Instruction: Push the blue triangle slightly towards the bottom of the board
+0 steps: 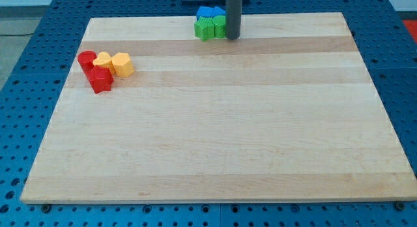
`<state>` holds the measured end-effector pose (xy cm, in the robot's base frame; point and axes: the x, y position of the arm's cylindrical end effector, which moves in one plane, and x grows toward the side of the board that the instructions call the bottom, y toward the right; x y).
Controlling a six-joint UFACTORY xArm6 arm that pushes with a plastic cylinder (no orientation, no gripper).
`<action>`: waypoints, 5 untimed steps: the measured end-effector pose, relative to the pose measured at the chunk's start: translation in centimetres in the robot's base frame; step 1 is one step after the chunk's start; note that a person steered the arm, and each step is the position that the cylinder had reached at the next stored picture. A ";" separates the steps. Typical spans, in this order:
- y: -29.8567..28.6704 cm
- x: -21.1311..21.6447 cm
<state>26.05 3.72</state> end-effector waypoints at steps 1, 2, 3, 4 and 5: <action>4.3 -0.4; 5.1 -4.6; 3.7 -6.9; 3.6 -6.9; 1.9 -6.7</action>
<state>19.31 5.63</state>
